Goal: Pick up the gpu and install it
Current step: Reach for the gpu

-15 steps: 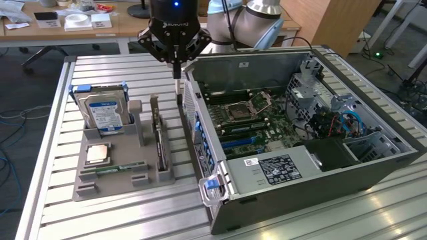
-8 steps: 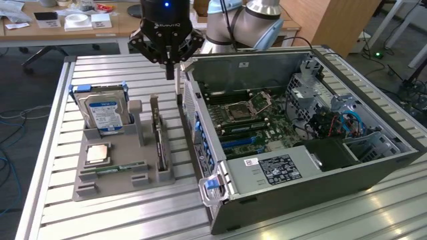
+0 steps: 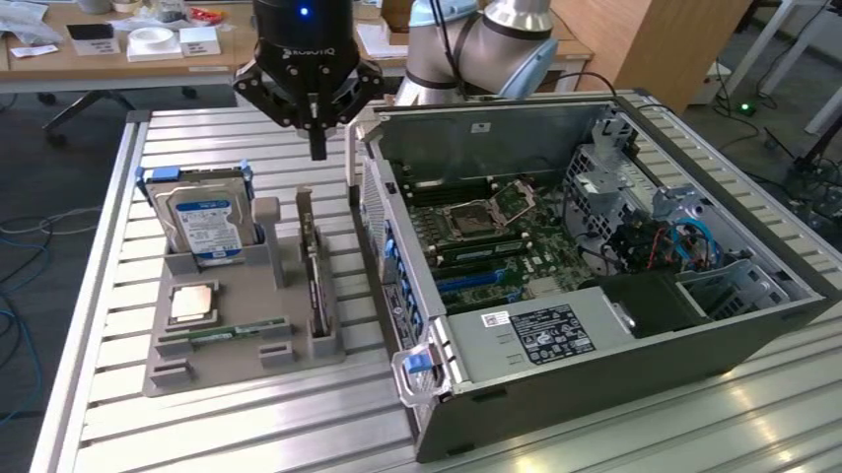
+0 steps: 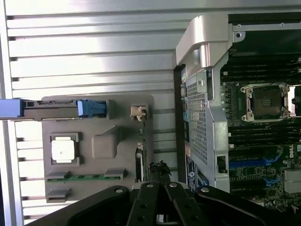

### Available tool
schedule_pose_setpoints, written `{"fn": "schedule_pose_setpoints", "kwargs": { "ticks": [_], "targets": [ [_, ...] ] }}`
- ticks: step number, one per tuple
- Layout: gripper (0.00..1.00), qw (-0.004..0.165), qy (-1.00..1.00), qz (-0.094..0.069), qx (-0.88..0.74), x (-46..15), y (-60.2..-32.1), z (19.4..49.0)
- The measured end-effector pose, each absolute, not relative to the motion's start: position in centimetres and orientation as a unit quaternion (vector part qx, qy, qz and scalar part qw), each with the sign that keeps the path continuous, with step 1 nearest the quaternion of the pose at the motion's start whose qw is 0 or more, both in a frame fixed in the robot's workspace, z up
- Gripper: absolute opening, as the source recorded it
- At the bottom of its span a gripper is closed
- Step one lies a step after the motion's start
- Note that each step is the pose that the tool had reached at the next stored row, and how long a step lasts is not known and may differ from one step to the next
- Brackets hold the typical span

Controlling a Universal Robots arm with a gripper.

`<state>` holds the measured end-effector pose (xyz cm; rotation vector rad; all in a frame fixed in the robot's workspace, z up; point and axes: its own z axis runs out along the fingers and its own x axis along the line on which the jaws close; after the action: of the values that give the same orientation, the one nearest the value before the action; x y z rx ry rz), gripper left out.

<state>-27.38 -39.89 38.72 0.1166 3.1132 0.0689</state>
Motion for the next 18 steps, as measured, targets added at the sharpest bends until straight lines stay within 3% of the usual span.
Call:
{"fn": "schedule_pose_setpoints", "kwargs": {
  "ticks": [18],
  "targets": [
    [0.11,0.013,0.999,0.022,0.037,-28.8,-39.9,38.4]
  ]
}}
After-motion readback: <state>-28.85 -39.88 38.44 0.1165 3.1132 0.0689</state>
